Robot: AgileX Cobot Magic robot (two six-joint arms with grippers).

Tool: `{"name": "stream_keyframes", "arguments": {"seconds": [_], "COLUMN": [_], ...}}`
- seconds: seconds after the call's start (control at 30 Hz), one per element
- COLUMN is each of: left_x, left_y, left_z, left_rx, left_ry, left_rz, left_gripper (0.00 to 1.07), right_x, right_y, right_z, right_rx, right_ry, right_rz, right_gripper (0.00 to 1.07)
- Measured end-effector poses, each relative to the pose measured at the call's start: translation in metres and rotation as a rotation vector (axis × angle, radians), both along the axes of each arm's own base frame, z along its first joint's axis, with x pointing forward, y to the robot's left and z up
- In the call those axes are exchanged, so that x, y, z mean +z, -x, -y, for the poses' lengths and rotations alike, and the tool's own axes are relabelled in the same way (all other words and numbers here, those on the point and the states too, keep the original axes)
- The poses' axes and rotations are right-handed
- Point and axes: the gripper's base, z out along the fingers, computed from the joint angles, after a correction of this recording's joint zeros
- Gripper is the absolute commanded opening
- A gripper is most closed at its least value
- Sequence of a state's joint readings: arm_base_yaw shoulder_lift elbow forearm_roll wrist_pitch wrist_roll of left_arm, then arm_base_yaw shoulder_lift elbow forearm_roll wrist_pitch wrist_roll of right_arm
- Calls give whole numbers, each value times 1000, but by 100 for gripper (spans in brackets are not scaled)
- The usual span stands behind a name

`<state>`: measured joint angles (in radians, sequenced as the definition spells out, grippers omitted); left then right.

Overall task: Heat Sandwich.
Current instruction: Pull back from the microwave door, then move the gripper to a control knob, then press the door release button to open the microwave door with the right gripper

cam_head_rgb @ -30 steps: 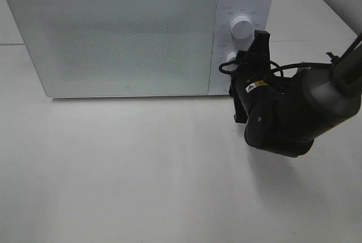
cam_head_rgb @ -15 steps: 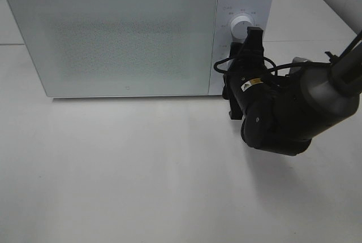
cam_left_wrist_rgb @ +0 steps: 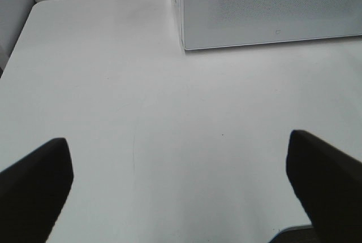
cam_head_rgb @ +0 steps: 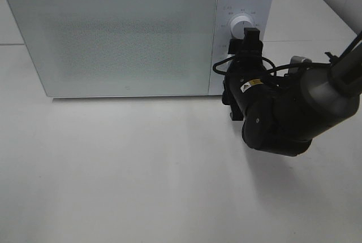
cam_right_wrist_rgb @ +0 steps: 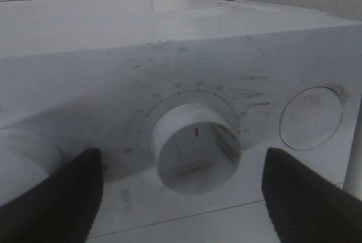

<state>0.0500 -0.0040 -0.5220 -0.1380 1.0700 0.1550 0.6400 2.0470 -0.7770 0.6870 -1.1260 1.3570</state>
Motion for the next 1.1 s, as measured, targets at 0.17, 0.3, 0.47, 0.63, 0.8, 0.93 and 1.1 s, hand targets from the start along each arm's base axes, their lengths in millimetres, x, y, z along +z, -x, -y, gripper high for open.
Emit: {"name": "stream_keyframes", "arguments": {"seconds": [0.17, 0.3, 0.47, 0.63, 0.8, 0.93, 1.1], "left_x": [0, 0, 0, 0, 0, 0, 0], "left_y": [0, 0, 0, 0, 0, 0, 0], "left_z": [0, 0, 0, 0, 0, 0, 0], "left_rx": [0, 0, 0, 0, 0, 0, 0], "left_ry": [0, 0, 0, 0, 0, 0, 0], "left_rz": [0, 0, 0, 0, 0, 0, 0], "left_gripper": [98, 98, 98, 98, 98, 98, 98], "right_x": [-2, -4, 1, 7, 19, 28, 38], "right_y": [1, 7, 24, 42, 55, 62, 70], "right_z": [-3, -2, 7, 13, 12, 12, 29], "right_rx": [43, 84, 138, 237, 390, 569, 783], "right_ry": [21, 60, 161, 280, 420, 589, 829], "right_rz": [-24, -50, -109, -174, -211, -230, -294], "right_gripper": [76, 76, 76, 76, 76, 76, 76]}}
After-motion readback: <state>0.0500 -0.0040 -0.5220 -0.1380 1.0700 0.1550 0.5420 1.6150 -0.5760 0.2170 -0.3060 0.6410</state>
